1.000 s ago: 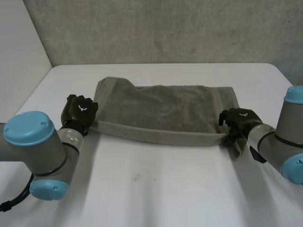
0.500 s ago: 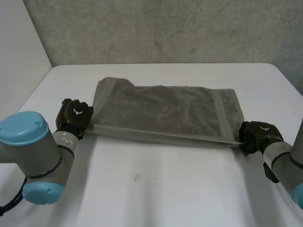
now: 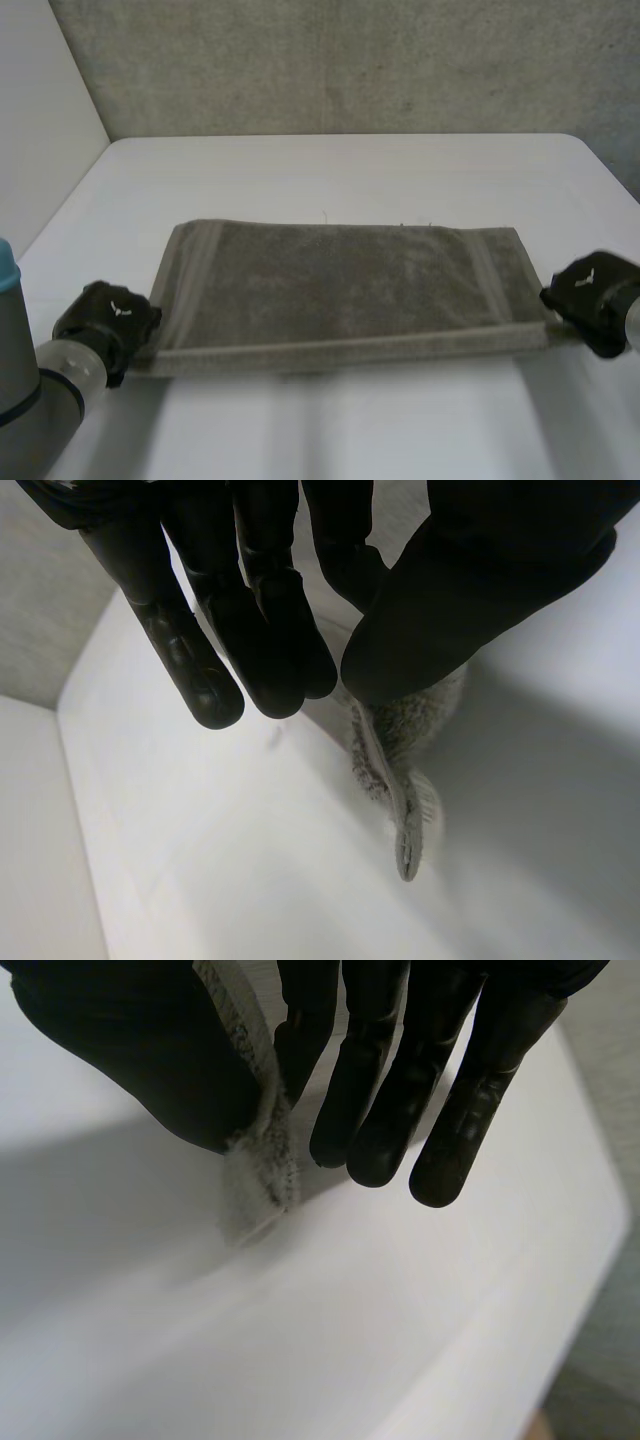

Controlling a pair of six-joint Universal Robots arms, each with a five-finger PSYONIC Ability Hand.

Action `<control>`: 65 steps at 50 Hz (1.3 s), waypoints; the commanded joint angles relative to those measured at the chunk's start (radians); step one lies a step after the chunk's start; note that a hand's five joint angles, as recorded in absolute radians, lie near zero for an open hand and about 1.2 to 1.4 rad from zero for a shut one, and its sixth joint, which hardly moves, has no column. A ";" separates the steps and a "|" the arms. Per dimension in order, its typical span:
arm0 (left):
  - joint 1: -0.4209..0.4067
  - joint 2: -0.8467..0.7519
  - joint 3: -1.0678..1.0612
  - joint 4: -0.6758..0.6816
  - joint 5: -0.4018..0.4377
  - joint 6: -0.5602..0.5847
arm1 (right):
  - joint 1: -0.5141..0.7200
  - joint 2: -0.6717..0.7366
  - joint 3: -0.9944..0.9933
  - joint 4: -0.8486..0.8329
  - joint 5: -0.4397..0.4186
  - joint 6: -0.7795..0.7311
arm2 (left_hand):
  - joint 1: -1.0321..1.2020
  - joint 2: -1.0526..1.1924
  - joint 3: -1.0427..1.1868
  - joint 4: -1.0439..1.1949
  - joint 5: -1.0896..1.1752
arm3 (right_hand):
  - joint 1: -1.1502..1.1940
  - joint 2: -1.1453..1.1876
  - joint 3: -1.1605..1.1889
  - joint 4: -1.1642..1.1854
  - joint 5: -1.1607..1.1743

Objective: Fold the towel.

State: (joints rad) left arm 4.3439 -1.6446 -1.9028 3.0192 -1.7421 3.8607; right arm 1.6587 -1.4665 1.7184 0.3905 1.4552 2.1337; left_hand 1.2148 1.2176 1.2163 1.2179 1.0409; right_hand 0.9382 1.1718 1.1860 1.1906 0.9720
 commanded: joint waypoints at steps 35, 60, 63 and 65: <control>-0.023 -1.046 1.154 0.409 0.156 0.143 | 0.205 0.848 -0.646 -0.866 0.131 -0.003 | -0.455 -0.458 -0.457 -0.458 -0.456 | -0.764 -0.997 -1.011 -1.016 -0.972; -0.017 -0.305 0.435 0.472 0.113 -0.098 | 0.110 0.342 -0.445 -0.219 0.054 0.500 | -1.040 -1.043 -1.042 -1.043 -1.041 | -0.689 -0.922 -0.937 -0.941 -0.897; -0.012 -0.255 0.352 0.469 0.116 -0.202 | 0.073 0.339 -0.415 -0.134 0.039 0.583 | -1.040 -1.043 -1.042 -1.043 -1.041 | -0.577 -0.811 -0.825 -0.830 -0.786; -0.004 -0.212 0.279 0.466 0.119 -0.301 | 0.049 0.339 -0.364 -0.117 0.004 0.594 | -1.040 -1.043 -1.042 -1.043 -1.041 | -0.472 -0.706 -0.720 -0.724 -0.680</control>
State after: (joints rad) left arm 4.3264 -1.9544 -1.4636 3.4911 -1.6292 3.7688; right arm 1.7676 -1.1235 1.2765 0.1651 1.5037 2.6273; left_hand 0.1790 0.1651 0.1673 0.1672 0.0315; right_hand 0.2283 0.2622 0.2574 0.2645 0.0907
